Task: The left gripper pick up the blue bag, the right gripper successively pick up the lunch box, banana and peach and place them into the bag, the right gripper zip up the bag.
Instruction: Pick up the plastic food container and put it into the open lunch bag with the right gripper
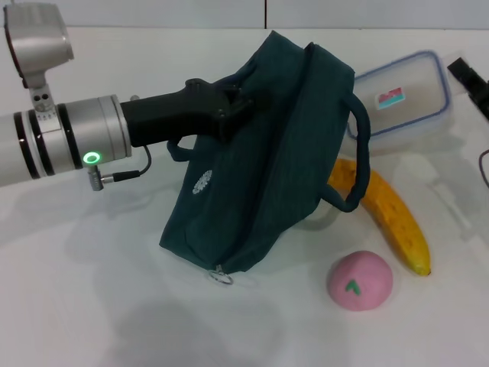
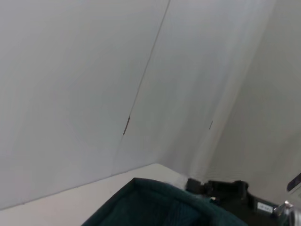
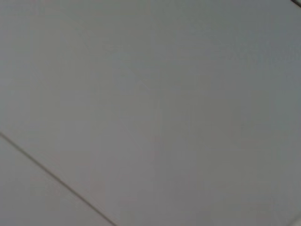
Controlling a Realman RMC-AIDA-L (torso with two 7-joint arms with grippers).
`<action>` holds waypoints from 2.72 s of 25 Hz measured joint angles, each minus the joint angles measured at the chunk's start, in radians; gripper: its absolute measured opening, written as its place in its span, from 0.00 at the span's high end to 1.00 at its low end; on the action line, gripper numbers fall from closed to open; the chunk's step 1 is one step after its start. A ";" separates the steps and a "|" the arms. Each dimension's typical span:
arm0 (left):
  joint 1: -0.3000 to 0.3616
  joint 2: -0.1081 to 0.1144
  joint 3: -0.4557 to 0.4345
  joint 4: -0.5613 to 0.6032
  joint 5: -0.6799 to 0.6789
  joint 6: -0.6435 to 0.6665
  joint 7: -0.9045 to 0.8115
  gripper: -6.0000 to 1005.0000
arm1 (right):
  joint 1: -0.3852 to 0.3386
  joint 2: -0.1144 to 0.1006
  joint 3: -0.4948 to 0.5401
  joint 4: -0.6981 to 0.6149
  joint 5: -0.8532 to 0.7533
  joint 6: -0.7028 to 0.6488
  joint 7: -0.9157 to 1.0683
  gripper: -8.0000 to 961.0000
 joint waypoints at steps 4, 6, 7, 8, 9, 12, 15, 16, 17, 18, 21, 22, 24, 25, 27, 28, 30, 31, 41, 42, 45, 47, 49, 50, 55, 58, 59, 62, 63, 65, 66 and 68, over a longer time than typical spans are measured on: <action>0.009 0.000 0.002 -0.006 -0.021 0.009 0.039 0.90 | -0.005 -0.002 -0.060 -0.043 -0.018 -0.075 -0.018 0.89; 0.010 0.000 0.002 -0.007 -0.023 0.010 0.045 0.90 | -0.009 -0.002 -0.094 -0.074 -0.021 -0.101 -0.021 0.89; 0.011 0.000 0.002 -0.007 -0.023 0.010 0.047 0.90 | -0.012 -0.002 -0.109 -0.087 -0.022 -0.110 -0.027 0.89; 0.011 0.000 0.002 -0.007 -0.023 0.010 0.047 0.90 | -0.014 -0.002 -0.120 -0.098 -0.022 -0.120 -0.038 0.89; 0.011 0.000 0.002 -0.007 -0.023 0.010 0.048 0.90 | -0.015 -0.002 -0.126 -0.101 -0.022 -0.127 -0.050 0.89; 0.011 0.000 0.001 -0.008 -0.023 0.010 0.048 0.89 | -0.023 -0.006 -0.133 -0.106 -0.023 -0.160 -0.092 0.89; 0.011 0.000 -0.003 -0.008 -0.023 0.008 0.048 0.89 | -0.032 -0.006 -0.134 -0.123 -0.023 -0.189 -0.105 0.89; 0.011 0.001 -0.004 -0.008 -0.023 0.007 0.048 0.89 | -0.033 -0.007 -0.134 -0.126 -0.023 -0.197 -0.105 0.89; 0.011 0.001 -0.004 -0.008 -0.023 0.007 0.049 0.89 | -0.034 -0.007 -0.134 -0.127 -0.023 -0.206 -0.105 0.89; 0.011 0.002 -0.004 -0.008 -0.023 0.006 0.050 0.89 | -0.034 -0.008 -0.133 -0.128 -0.022 -0.217 -0.105 0.89; 0.012 0.002 -0.005 -0.008 -0.023 0.005 0.066 0.89 | -0.032 -0.008 -0.126 -0.129 -0.017 -0.254 -0.103 0.89; 0.012 0.002 -0.006 -0.008 -0.023 0.004 0.072 0.89 | -0.027 -0.007 -0.125 -0.129 -0.016 -0.269 -0.101 0.89; 0.013 0.001 -0.006 -0.009 -0.023 0.002 0.079 0.89 | -0.013 -0.007 -0.123 -0.129 -0.016 -0.299 -0.097 0.89; 0.013 0.001 -0.006 -0.009 -0.023 0.001 0.082 0.89 | -0.002 -0.007 -0.121 -0.129 -0.015 -0.314 -0.095 0.89; 0.013 0.001 -0.006 -0.009 -0.022 0.001 0.086 0.89 | 0.021 -0.006 -0.117 -0.130 -0.005 -0.336 -0.086 0.89; 0.013 0.001 -0.006 -0.009 -0.022 0.001 0.087 0.89 | 0.033 -0.006 -0.115 -0.130 0.004 -0.349 -0.080 0.89; 0.011 0.001 -0.006 -0.008 -0.022 0.001 0.088 0.89 | 0.064 -0.006 -0.116 -0.130 0.020 -0.380 -0.071 0.89; 0.010 0.001 -0.005 -0.008 -0.022 0.001 0.088 0.89 | 0.078 -0.006 -0.116 -0.131 0.023 -0.392 -0.068 0.89; 0.001 0.001 -0.006 -0.008 -0.025 0.000 0.108 0.89 | 0.194 -0.001 -0.162 -0.129 0.013 -0.468 -0.010 0.89; 0.001 0.001 -0.006 -0.008 -0.030 0.000 0.114 0.89 | 0.192 -0.001 -0.174 -0.128 0.013 -0.467 -0.010 0.89; 0.001 0.000 -0.007 -0.008 -0.052 -0.001 0.119 0.89 | 0.170 -0.001 -0.210 -0.126 0.013 -0.459 -0.010 0.89; 0.001 0.001 -0.007 -0.008 -0.062 -0.002 0.119 0.89 | 0.154 -0.002 -0.229 -0.128 0.013 -0.456 -0.010 0.89; 0.001 0.002 -0.007 -0.009 -0.068 -0.002 0.119 0.89 | 0.143 -0.003 -0.244 -0.128 0.013 -0.445 -0.010 0.89; 0.001 0.002 -0.008 -0.009 -0.069 -0.002 0.119 0.89 | 0.135 -0.004 -0.255 -0.129 0.013 -0.430 -0.010 0.88; -0.001 0.001 -0.007 -0.009 -0.071 -0.022 0.119 0.89 | 0.120 -0.004 -0.320 -0.141 0.013 -0.367 -0.010 0.87; -0.003 0.001 -0.004 -0.010 -0.072 -0.031 0.119 0.88 | 0.128 -0.001 -0.366 -0.145 0.013 -0.314 -0.010 0.86; -0.004 0.000 -0.003 -0.010 -0.072 -0.031 0.119 0.88 | 0.135 -0.001 -0.385 -0.144 0.013 -0.298 -0.010 0.86; -0.008 -0.001 -0.002 -0.013 -0.073 -0.031 0.118 0.88 | 0.157 0.000 -0.408 -0.133 0.013 -0.271 0.001 0.85; -0.011 -0.001 -0.003 -0.015 -0.073 -0.032 0.117 0.88 | 0.162 0.000 -0.409 -0.130 0.013 -0.263 0.008 0.85; -0.016 -0.001 -0.003 -0.022 -0.080 -0.032 0.118 0.88 | 0.170 0.000 -0.417 -0.129 0.013 -0.249 0.019 0.84; -0.017 -0.001 -0.002 -0.024 -0.083 -0.032 0.118 0.88 | 0.171 0.000 -0.422 -0.131 0.013 -0.249 0.019 0.84; -0.018 -0.001 0.000 -0.024 -0.088 -0.033 0.119 0.88 | 0.173 0.000 -0.437 -0.137 0.013 -0.249 0.017 0.83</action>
